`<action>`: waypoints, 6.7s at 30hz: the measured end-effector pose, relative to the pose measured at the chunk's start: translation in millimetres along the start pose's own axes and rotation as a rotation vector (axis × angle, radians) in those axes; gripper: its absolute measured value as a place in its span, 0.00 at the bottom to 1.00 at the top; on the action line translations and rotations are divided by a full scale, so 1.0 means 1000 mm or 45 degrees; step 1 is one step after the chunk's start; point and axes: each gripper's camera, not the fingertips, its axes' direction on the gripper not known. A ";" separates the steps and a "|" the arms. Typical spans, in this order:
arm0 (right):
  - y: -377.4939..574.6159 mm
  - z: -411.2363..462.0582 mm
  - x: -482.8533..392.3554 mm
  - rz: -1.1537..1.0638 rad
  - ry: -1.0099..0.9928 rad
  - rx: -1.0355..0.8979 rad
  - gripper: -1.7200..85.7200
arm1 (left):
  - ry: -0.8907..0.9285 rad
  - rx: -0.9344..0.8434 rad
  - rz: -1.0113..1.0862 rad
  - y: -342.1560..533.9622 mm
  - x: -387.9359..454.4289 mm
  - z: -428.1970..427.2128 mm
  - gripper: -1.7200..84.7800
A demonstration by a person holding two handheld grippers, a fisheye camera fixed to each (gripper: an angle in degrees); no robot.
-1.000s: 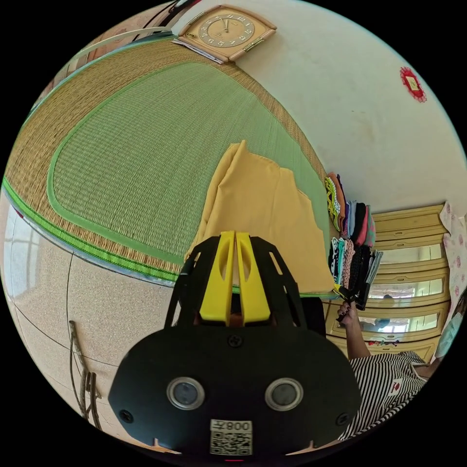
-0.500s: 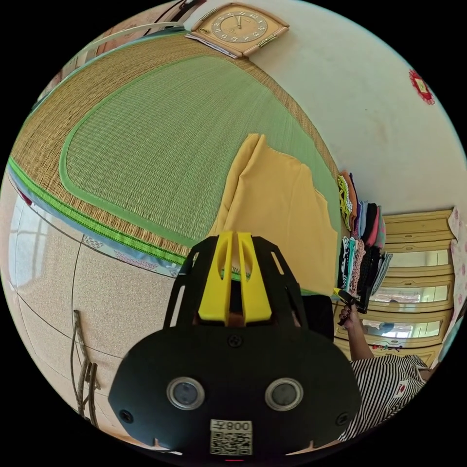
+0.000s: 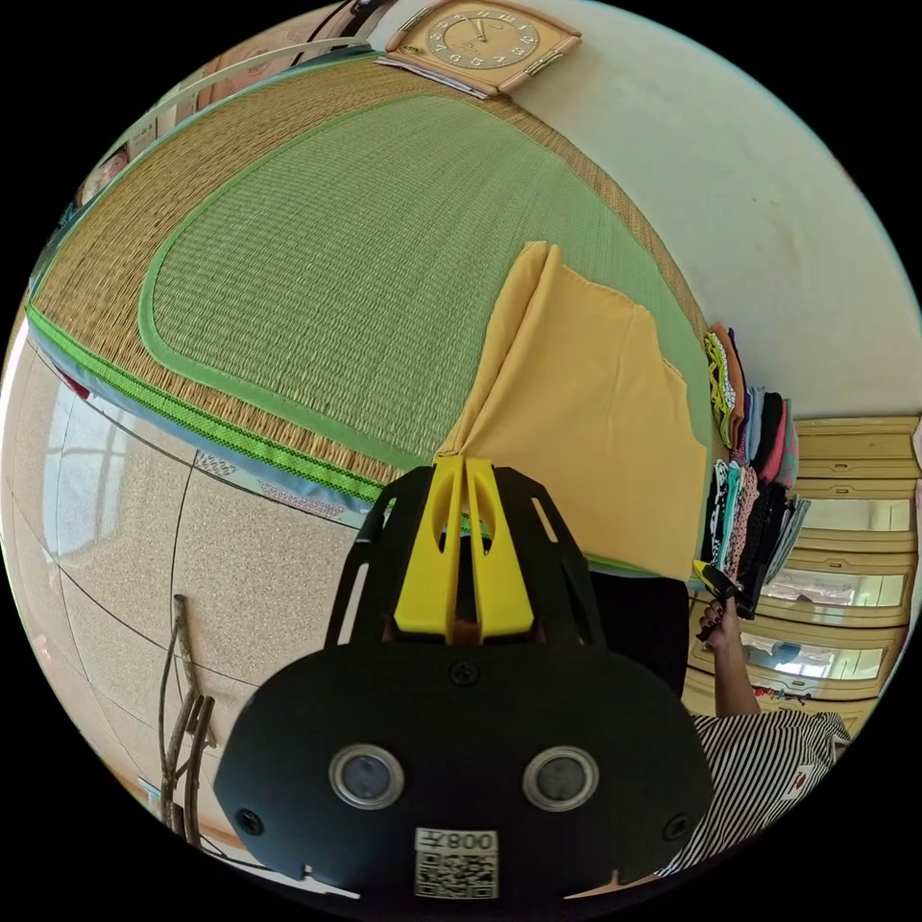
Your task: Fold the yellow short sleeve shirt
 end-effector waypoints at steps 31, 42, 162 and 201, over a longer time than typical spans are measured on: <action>0.002 -0.021 0.038 0.060 -0.218 0.042 0.03 | 0.267 -0.309 1.083 0.148 0.323 0.320 0.10; -0.016 -0.049 0.025 -0.003 -0.421 0.118 0.02 | -0.125 -0.294 1.623 0.239 0.461 0.448 0.13; -0.243 0.421 -0.516 -0.681 0.008 -0.296 0.08 | 0.527 0.387 0.081 0.016 -0.182 -0.194 0.11; -0.049 0.471 -0.479 -1.131 0.733 -0.530 0.02 | 0.375 0.208 0.088 0.032 -0.173 -0.202 0.15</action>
